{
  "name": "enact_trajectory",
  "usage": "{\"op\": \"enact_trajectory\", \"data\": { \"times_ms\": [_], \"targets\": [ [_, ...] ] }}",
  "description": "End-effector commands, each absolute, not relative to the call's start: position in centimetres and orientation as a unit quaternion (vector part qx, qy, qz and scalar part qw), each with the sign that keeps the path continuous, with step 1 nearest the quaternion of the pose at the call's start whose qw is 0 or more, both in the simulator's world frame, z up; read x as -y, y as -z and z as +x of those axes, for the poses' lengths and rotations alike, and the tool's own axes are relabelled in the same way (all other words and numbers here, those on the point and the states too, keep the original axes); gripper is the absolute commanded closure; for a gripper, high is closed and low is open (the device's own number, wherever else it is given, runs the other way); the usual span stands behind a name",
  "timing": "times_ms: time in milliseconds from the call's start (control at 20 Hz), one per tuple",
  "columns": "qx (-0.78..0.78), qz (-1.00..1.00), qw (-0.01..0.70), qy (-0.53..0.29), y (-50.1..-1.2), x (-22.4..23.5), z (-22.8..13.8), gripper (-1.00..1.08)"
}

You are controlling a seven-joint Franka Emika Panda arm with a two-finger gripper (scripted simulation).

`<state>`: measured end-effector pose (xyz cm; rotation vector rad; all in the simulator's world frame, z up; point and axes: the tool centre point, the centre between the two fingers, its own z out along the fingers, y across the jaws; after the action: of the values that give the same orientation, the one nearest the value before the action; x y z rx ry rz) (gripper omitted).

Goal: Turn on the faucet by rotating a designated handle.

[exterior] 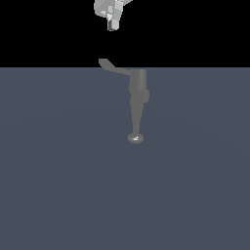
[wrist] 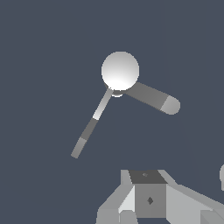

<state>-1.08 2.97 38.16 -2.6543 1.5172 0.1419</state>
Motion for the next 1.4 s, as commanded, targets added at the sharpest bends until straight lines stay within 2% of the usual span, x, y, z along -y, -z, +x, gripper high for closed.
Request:
{"op": "enact_trajectory", "data": {
  "times_ms": [0, 700, 1350],
  "targets": [
    [-0.524, -0.85, 0.036, -0.044, -37.1, -3.3, 0.2, 1.08],
    [-0.657, -0.754, 0.008, -0.016, -31.7, -5.3, 6.3, 1.08],
    [-0.695, -0.719, 0.0, 0.0, -29.8, -6.1, 8.2, 1.08]
  ]
}}
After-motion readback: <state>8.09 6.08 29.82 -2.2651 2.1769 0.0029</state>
